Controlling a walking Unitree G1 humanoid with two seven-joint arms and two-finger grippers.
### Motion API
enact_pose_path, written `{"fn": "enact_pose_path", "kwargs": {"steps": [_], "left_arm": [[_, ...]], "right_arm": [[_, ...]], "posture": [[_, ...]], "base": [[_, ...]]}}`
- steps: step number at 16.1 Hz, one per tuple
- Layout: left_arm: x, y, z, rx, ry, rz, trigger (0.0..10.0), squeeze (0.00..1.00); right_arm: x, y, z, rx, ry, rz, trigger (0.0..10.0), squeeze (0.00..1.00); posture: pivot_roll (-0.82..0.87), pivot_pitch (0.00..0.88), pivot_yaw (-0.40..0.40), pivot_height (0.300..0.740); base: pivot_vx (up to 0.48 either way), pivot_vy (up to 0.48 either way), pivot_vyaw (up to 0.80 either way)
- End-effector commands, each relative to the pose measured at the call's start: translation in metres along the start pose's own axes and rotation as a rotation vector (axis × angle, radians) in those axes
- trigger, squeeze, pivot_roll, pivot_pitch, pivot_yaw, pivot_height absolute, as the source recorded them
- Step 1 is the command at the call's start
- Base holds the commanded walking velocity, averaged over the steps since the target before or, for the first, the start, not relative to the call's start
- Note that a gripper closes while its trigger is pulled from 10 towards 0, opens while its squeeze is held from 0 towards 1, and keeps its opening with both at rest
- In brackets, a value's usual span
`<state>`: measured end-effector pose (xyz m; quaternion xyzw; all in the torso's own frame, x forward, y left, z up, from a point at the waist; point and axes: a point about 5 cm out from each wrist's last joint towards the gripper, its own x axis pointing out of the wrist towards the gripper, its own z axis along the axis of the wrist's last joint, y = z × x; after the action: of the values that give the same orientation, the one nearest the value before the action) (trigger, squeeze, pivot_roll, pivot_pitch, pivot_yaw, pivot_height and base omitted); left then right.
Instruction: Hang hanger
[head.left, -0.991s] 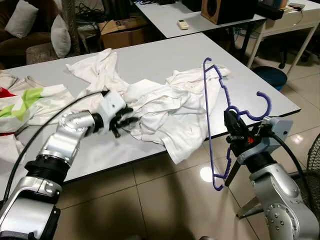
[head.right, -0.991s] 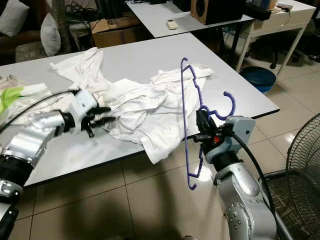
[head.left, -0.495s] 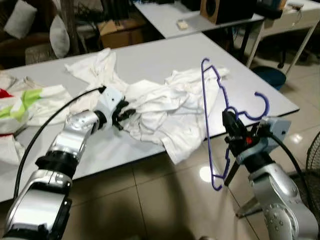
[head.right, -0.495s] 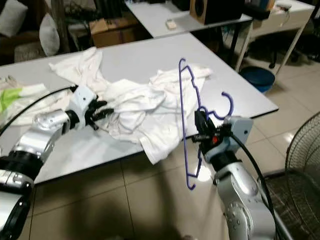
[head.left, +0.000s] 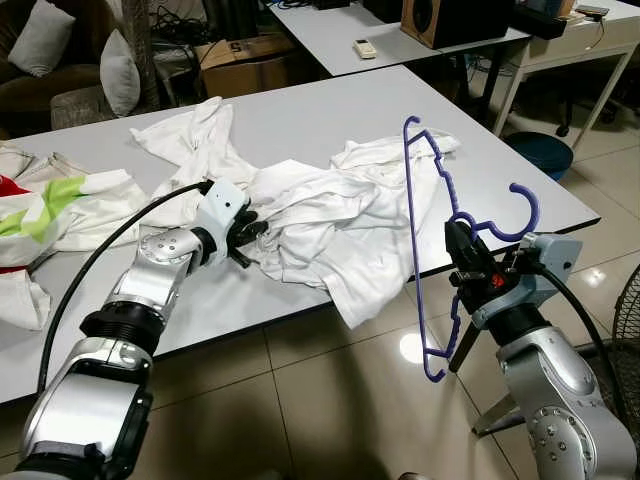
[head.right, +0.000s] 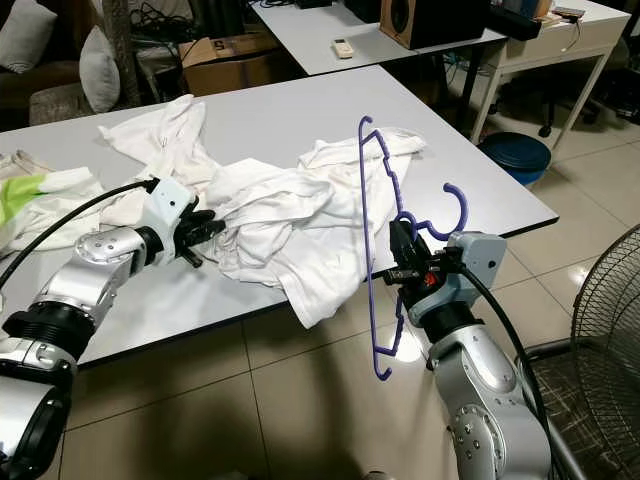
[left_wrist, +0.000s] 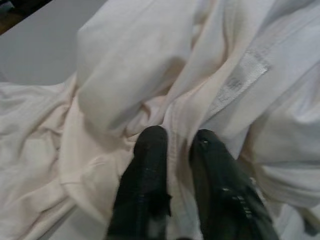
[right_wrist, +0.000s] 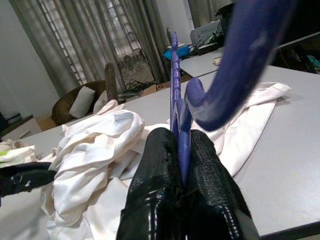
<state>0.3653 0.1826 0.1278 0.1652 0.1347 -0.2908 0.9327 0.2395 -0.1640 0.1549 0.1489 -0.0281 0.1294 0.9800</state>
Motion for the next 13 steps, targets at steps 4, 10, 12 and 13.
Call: {"fn": "enact_pose_path", "kwargs": {"steps": [4,10,12,13], "left_arm": [[0.000,0.002,0.004,-0.039,-0.039,-0.020,0.0,0.00],[-0.002,0.010,0.005,-0.073,-0.073,0.055,0.0,0.00],[-0.003,0.014,0.008,-0.100,-0.099,0.073,0.0,0.00],[-0.004,0.016,0.011,-0.109,-0.122,0.078,0.0,0.00]], "right_arm": [[0.001,0.003,0.001,-0.007,0.001,0.007,10.0,0.00],[0.001,0.002,0.001,-0.039,0.011,0.032,10.0,0.00],[0.000,0.001,0.002,-0.057,0.018,0.052,10.0,0.00],[-0.003,0.003,0.003,-0.071,0.033,0.107,10.0,0.00]], "posture": [[-0.16,0.000,0.091,0.740],[-0.16,0.000,0.087,0.740],[-0.16,0.000,0.085,0.740],[-0.16,0.000,0.083,0.740]], "base": [[0.000,0.000,0.00],[0.000,0.000,0.00],[0.000,0.000,0.00],[0.000,0.000,0.00]]}}
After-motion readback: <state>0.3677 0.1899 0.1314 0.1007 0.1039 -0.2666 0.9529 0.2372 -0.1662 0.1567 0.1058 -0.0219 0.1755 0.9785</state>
